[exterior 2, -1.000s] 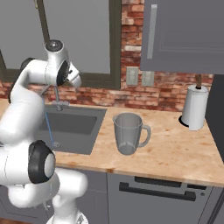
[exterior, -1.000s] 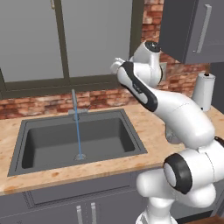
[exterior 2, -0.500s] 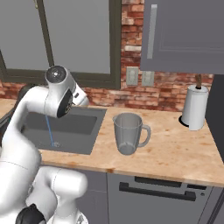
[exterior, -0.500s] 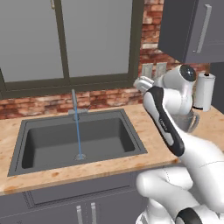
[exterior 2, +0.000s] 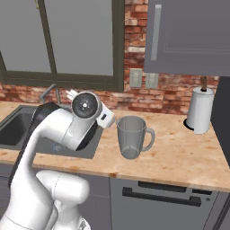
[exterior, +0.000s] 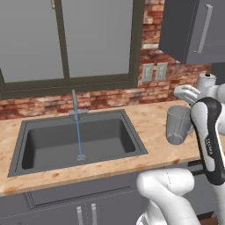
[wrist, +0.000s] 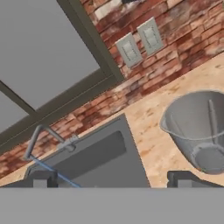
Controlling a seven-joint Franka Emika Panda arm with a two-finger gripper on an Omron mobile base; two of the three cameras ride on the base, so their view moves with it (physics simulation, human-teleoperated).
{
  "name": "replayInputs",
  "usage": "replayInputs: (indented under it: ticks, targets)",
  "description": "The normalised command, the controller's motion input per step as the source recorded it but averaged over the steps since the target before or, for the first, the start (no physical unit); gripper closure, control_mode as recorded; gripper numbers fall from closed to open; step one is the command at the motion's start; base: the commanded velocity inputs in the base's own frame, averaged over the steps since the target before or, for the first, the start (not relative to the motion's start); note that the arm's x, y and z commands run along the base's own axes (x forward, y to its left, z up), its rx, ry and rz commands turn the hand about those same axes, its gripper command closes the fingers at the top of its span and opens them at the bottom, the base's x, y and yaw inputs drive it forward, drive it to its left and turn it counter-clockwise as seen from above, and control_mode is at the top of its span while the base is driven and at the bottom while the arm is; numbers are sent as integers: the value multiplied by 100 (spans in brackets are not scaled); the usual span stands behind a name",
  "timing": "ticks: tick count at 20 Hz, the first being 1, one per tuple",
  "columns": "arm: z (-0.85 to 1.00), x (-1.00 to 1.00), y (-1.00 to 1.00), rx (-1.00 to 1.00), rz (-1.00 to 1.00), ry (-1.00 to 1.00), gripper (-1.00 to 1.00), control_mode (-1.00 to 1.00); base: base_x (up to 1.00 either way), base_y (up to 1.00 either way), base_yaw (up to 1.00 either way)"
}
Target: Turn on the sink faucet and place the jug under the water for a few seconds to fill it up.
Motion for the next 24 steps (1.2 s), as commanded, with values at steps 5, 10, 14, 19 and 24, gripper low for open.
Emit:
replayInputs:
  ticks: [5,10,14,19,24]
  targets:
    - [0,-27,-100,-7,18,-8,-100,-100,0,0,0]
    - [0,-17,-100,-16,22,-23,-100,-100,0,0,0]
    - [0,-20,-92,-23,22,-32,-100,-100,0,0,0]
    - [-36,-2,-37,-25,16,-15,-100,-100,0,0,0]
    - [-65,28,0,-22,9,0,-100,-100,0,0,0]
